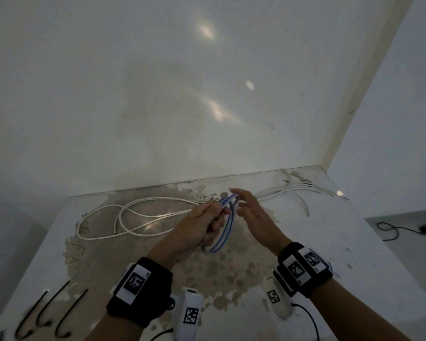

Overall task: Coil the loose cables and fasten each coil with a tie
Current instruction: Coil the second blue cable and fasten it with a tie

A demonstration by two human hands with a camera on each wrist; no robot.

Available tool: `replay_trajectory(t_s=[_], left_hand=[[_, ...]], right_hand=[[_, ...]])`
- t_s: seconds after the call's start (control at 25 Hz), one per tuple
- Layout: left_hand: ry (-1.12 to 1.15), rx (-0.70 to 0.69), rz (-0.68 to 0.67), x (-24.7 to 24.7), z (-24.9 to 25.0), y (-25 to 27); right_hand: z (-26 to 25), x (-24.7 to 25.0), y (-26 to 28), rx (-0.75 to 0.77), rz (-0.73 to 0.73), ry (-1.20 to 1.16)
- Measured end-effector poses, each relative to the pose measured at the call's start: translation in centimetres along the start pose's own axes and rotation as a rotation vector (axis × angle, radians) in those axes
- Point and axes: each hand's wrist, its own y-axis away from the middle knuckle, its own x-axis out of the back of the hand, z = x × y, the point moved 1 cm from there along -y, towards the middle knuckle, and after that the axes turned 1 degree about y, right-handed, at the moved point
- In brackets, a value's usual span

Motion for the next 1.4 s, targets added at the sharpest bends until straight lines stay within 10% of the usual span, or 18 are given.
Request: replay_trajectory(t_s=[0.08,0.52,0.72,1.04,1.4], left_hand=[[0.082,-0.005,-0.014,0.4,0.4,0.0],[0.465,-0.056,0.299,2.8,0.7,-1.4],[0.623,-0.014,0.3,3.3,0.8,-2.2],[0.965,0.028,0.265,1.5,0.5,-1.7],[0.837,-0.066,0.311,-1.3,1.2,-1.6]], right_hand=[[0.4,-0.5,0.1,0.012,-0.153,-0.021],[1.9,-2.4,3.0,0.056,0.026,0.257],[-0.7,-1.9,4.1,0.27,-0.289,0.384],[-3.0,-2.4,3.7,0.539,0.176,0.236],[-4.6,-4.7,4.7,0.355,0.127,-0.07]])
